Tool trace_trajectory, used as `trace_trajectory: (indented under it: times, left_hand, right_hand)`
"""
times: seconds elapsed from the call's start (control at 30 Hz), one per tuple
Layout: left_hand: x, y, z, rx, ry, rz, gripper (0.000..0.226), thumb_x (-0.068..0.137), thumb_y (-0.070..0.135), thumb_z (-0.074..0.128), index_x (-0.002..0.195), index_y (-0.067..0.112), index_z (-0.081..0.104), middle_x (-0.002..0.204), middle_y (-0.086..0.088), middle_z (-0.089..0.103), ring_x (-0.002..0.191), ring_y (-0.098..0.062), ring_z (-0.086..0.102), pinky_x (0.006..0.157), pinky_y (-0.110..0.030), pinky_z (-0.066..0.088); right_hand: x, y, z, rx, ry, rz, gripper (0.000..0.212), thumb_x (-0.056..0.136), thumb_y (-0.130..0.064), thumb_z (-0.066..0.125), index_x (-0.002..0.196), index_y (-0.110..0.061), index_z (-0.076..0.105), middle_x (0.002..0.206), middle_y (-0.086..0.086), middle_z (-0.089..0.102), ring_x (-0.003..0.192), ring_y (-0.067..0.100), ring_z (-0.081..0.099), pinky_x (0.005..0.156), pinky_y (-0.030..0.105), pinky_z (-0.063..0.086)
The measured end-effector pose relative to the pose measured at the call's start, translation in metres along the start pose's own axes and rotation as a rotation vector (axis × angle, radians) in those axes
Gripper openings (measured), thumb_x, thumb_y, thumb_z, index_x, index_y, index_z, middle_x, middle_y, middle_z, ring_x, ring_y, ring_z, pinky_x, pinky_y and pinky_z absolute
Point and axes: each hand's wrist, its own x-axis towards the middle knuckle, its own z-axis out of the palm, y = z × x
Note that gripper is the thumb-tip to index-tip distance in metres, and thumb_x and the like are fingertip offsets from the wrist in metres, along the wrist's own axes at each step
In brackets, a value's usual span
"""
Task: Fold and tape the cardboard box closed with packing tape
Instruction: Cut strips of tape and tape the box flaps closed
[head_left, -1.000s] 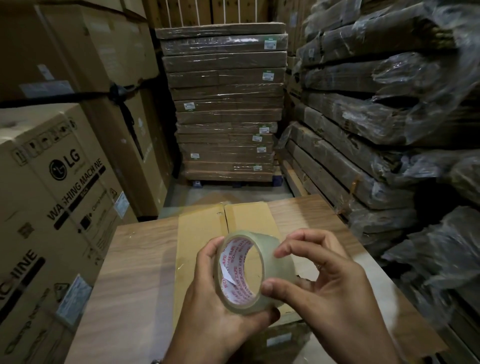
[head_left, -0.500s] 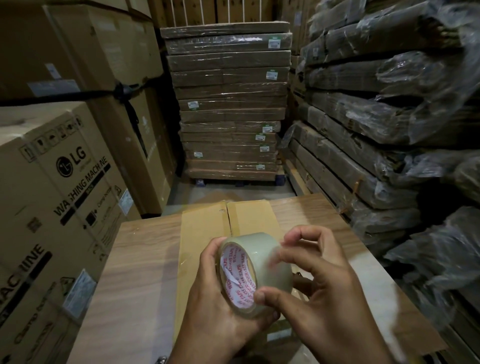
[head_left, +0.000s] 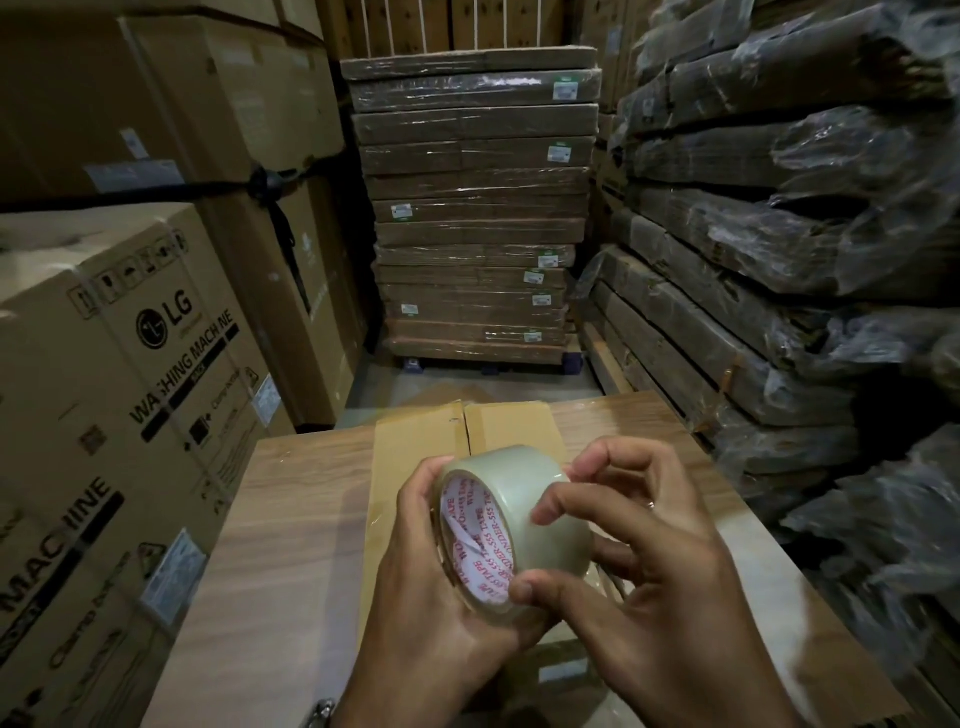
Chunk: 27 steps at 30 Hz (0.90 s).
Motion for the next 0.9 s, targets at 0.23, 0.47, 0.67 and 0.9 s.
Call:
trace_trajectory:
  times: [0.23,0.47,0.67,0.9]
  left_hand:
    - [0.002,0.001,0.002,-0.138,0.008,0.013,0.089,0.048,0.028,0.087,0.122,0.049,0.043,0.120,0.025,0.056,0.112,-0.005,0.058,0.085,-0.019,0.053]
    - [-0.003,0.003,0.001,-0.071,0.000,0.005,0.109,0.036,0.041,0.089,0.125,0.057,0.028,0.131,0.021,0.051,0.115,0.000,0.057,0.092,-0.031,0.055]
    - [-0.001,0.005,0.006,-0.105,0.007,-0.006,0.110,0.034,0.038,0.089,0.128,0.048,0.032,0.126,0.021,0.052,0.108,-0.001,0.060,0.081,-0.023,0.055]
    - [0.006,0.010,0.005,-0.251,0.037,0.046,0.107,0.033,0.026,0.092,0.120,0.058,0.038,0.124,0.027,0.056,0.112,-0.002,0.060,0.079,-0.020,0.054]
  right_hand:
    - [-0.006,0.004,0.002,-0.035,0.011,-0.081,0.018,0.068,-0.040,0.075,0.070,-0.028,0.061,0.113,-0.004,0.048,0.114,0.016,0.054,0.083,0.024,0.051]
    - [-0.003,-0.002,-0.003,0.010,0.003,-0.041,0.036,0.061,-0.044,0.080,0.093,-0.035,0.066,0.112,-0.010,0.043,0.107,0.024,0.055,0.068,0.032,0.058]
    - [-0.004,0.006,-0.004,-0.077,0.017,-0.112,0.020,0.065,-0.042,0.077,0.072,-0.028,0.065,0.112,-0.004,0.046,0.111,0.014,0.054,0.086,0.019,0.049]
    - [0.002,-0.001,0.001,0.399,-0.008,0.310,0.068,0.039,-0.057,0.088,0.100,-0.037,0.064,0.109,-0.008,0.062,0.107,0.013,0.061,0.080,0.026,0.056]
